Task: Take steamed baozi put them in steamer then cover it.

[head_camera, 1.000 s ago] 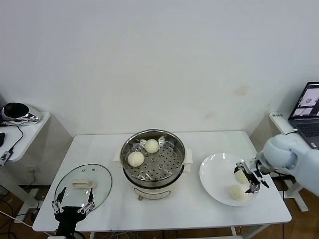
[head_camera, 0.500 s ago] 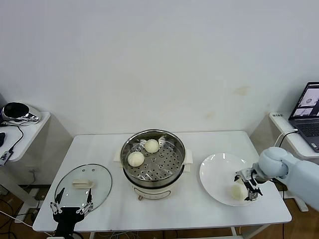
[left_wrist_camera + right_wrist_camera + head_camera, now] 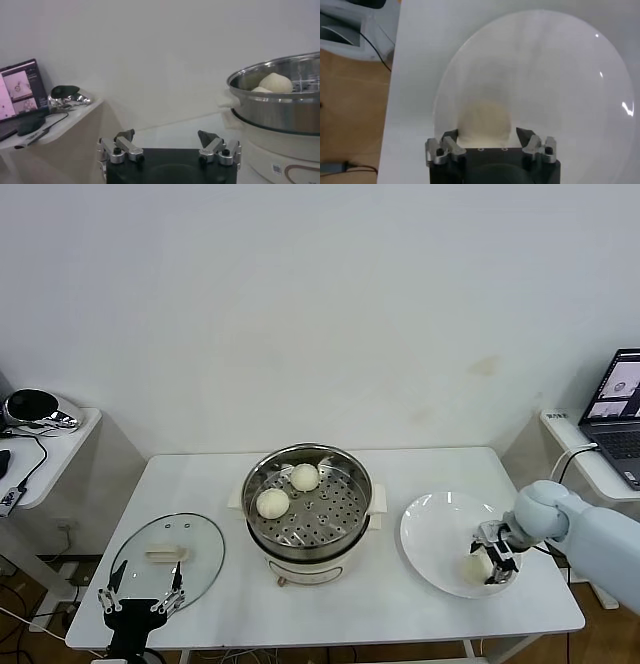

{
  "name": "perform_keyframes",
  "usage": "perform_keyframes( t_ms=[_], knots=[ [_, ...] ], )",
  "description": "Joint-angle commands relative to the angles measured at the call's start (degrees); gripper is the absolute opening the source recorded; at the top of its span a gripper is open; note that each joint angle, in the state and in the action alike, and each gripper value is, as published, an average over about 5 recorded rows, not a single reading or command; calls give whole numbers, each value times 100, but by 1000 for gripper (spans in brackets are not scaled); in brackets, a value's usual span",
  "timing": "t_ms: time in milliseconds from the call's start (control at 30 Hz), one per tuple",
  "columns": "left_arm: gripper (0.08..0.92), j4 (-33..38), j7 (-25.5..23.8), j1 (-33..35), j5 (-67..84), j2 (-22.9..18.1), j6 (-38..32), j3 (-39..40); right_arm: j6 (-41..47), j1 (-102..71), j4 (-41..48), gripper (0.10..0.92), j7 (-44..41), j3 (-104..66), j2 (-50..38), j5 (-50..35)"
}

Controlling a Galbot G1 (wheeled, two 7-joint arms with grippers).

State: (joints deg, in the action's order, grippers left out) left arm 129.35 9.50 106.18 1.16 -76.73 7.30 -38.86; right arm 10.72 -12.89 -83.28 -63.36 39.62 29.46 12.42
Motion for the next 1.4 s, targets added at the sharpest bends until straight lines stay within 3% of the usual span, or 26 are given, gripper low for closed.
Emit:
perform_keyframes(
  t_ms=[33,300,633,967,1233,1400],
  knots=[
    [823,3,4,11,0,-3,-4,5,20,-67,112,586,-43,-40,71,-7],
    [823,34,2,35,-1,-3,0,2,14,608,-54,544,-137,160,-63,-282],
    [823,75,3,37,12,0,7,14,41,2941,-202,546,-437,827,88,-1322],
    [823,93,3,12,20,-5,9,-34,22,5104,-226,552,-355,2054,1530,-2210],
    [823,125,9,-27,42,-58,9,-103,-553,5049,-270,552,206,2624,2869,-2672],
    [823,163,10,-18,69,-79,6,-155,-1222,4726,-56,557,309,2909,3528,-2311]
  ],
)
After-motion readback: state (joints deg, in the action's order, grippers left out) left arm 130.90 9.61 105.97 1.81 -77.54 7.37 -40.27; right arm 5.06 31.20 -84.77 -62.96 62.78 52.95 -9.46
